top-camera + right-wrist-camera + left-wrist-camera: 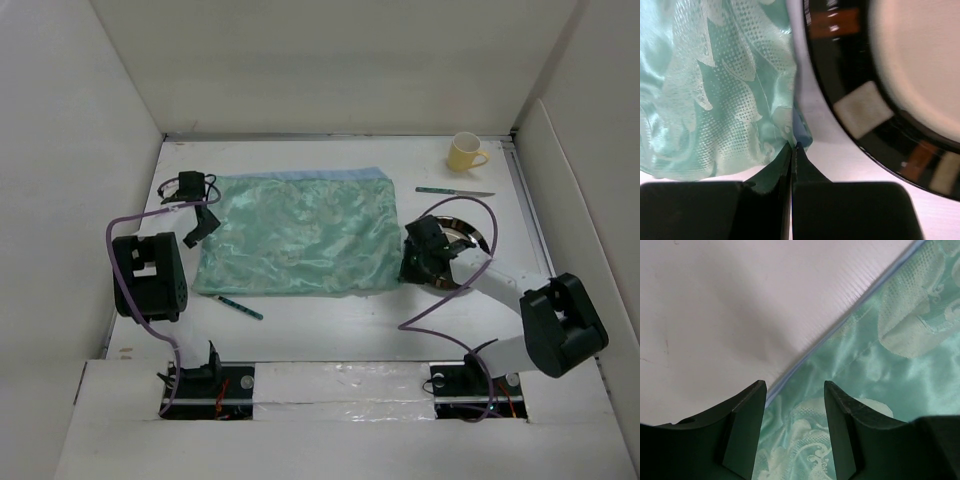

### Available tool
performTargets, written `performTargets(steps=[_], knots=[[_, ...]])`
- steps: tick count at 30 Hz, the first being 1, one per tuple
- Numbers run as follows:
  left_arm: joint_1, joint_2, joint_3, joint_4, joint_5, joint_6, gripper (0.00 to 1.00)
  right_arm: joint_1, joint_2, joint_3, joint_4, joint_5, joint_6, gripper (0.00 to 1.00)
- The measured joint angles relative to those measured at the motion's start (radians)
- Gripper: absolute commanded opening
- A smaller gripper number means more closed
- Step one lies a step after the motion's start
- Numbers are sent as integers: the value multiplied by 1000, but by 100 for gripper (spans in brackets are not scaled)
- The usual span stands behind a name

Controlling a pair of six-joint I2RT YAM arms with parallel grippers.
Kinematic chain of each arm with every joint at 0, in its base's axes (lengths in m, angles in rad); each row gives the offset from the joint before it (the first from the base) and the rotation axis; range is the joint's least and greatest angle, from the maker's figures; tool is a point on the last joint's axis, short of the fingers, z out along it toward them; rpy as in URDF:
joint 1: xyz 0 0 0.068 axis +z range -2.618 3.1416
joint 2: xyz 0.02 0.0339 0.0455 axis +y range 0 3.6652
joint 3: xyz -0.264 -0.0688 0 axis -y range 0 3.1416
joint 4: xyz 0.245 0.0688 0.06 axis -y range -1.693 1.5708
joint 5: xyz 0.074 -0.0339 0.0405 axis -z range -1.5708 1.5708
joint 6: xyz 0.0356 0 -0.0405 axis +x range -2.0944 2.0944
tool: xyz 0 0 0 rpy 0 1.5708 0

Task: Set the dinner table for one person

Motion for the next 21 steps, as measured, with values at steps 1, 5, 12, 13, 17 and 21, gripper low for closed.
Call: performTargets(steps=[1,5,12,13,17,21], knots=[[0,1,0,2,6,2,47,-4,-14,0,-6,11,2,0],[-4,16,9,4,35,9,47,-25,-72,0,-27,34,5,0],[-14,25,41,10,76,13,48,-46,-102,-24,-62,20,-7,51],[-19,17,49,8,76,15,48,-47,-105,-24,-74,14,-13,55],[-92,-48,111,12,80,39,45,-52,-145,-11,-123,1,-29,50],[-284,-79,212,33,93,60,37,-79,-169,54,-141,4,-43,0]])
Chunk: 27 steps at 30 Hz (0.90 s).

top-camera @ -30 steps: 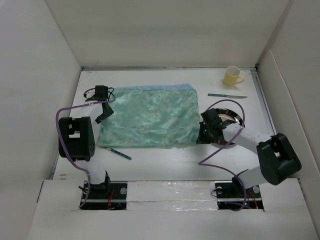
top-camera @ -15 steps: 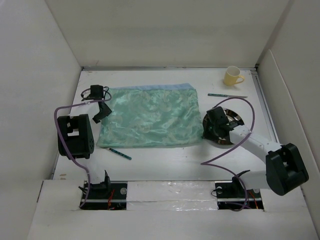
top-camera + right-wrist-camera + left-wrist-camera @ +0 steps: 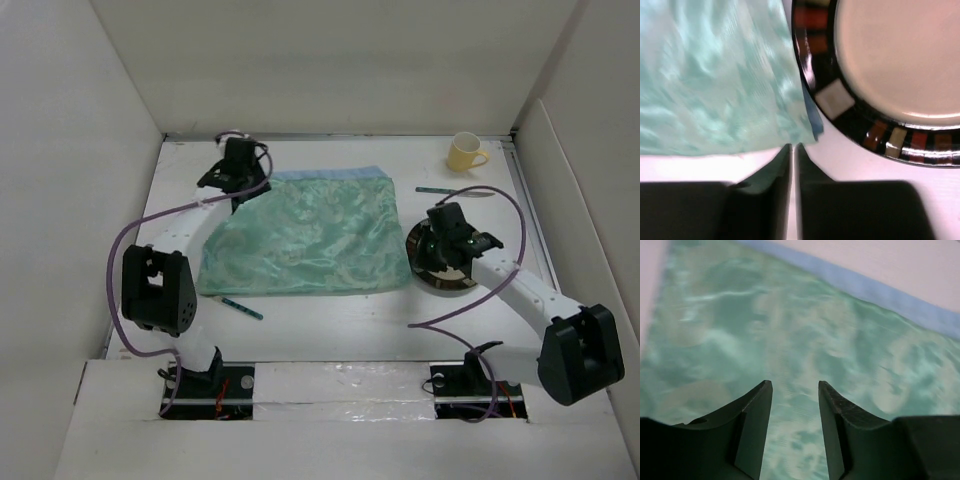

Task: Set the dinner table for one person

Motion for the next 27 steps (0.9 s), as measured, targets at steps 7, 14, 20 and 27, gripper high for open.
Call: performTargets(steps=[7,14,20,27], knots=[[-348,158,175,38,72,23,35,-109,38,76,113,-44,-15,16],[-381,291,214,-12,92,26,35,-124,438,432,159,-76,-58,59],[-231,206,140,5,97,29,38,-130,726,700,91,-44,-79,64],[-42,48,-26,11,93,27,39,-130,883,843,-5,-22,-76,58]])
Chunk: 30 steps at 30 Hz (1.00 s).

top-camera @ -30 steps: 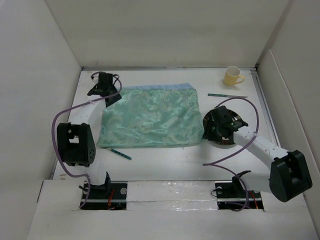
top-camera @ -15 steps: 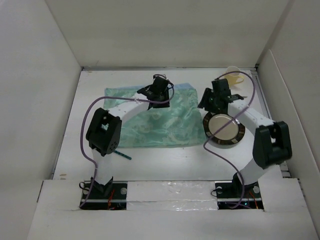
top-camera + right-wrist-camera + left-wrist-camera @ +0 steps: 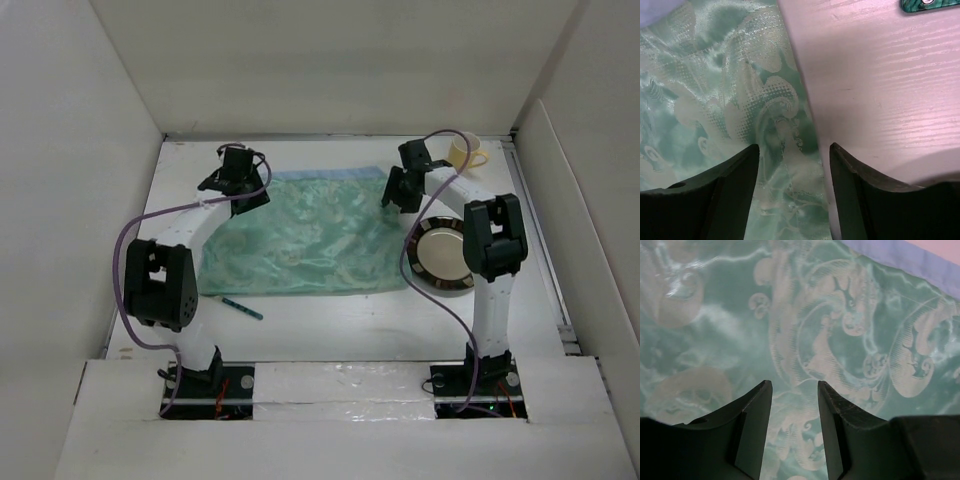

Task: Set the dinner table for one person

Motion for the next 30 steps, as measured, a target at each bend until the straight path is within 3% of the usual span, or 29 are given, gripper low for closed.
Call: performTargets(steps=[1,3,4,5,7,11,15,17,18,19,21,24,27,28,29,30], knots=[[16,-19,-21,0,-1,0,39,1,6,13,-15,-1,0,46],[51,-53,-56,1,0,0,39,1,21,26,-39,-11,-2,32],[69,-72,-76,3,1,0,39,1,29,28,-50,-19,0,16],[90,-92,-95,2,3,0,40,1,34,31,-54,-29,-4,7],[145,-126,-133,10,11,3,41,0,35,33,-62,-46,-1,0],[261,-149,-191,22,27,3,43,-14,37,33,-68,-69,4,0],[292,-113,-204,17,49,3,44,-53,38,35,-67,-91,18,1],[287,-86,-204,17,67,3,43,-77,46,50,-69,-99,18,15],[286,-70,-204,17,80,3,43,-86,55,64,-72,-113,16,38],[283,-55,-204,16,92,3,43,-97,64,83,-71,-113,16,38],[281,-44,-205,16,109,2,43,-108,85,113,-69,-120,5,59],[272,-48,-208,16,120,1,42,-111,88,127,-55,-151,-16,66],[254,-69,-207,8,116,0,40,-111,76,124,-55,-174,-35,66],[246,-83,-207,6,116,1,34,-111,57,114,-53,-180,-39,65],[238,-99,-205,2,119,1,30,-112,26,91,-49,-184,-40,60],[230,-117,-202,-2,127,3,25,-115,-20,58,-46,-185,-42,41]])
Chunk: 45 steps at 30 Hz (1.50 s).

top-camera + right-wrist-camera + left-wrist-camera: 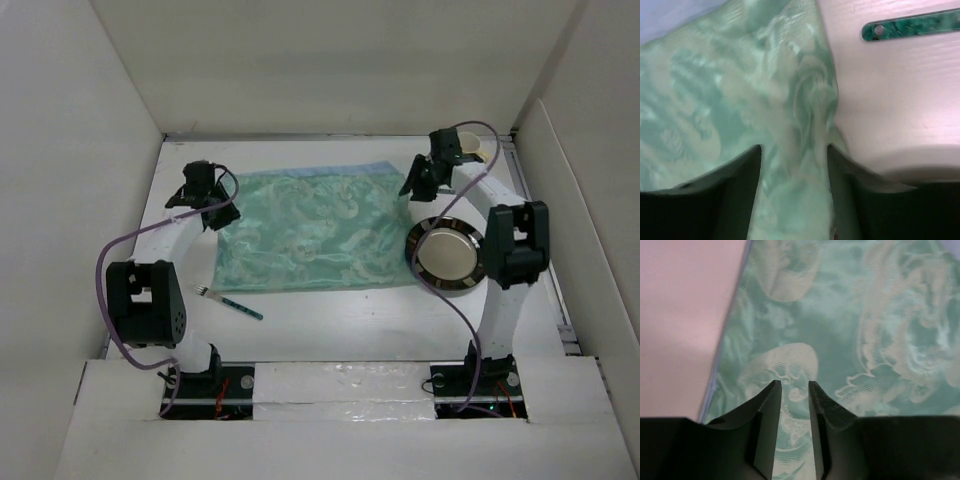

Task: Set the dinner table for one person

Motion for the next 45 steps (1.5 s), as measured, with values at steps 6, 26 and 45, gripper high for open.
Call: performTargets(steps=[6,26,45], knots=[[-69,-157,15,22,85,16,0,-124,-598,-428,175,6,100,0],[-564,-361,-57,145,190,15,34,-602,-1030,-1144,138,-12,301,78],[-564,-409,-82,123,141,10,34,-723,-1010,-1170,325,-242,356,0]])
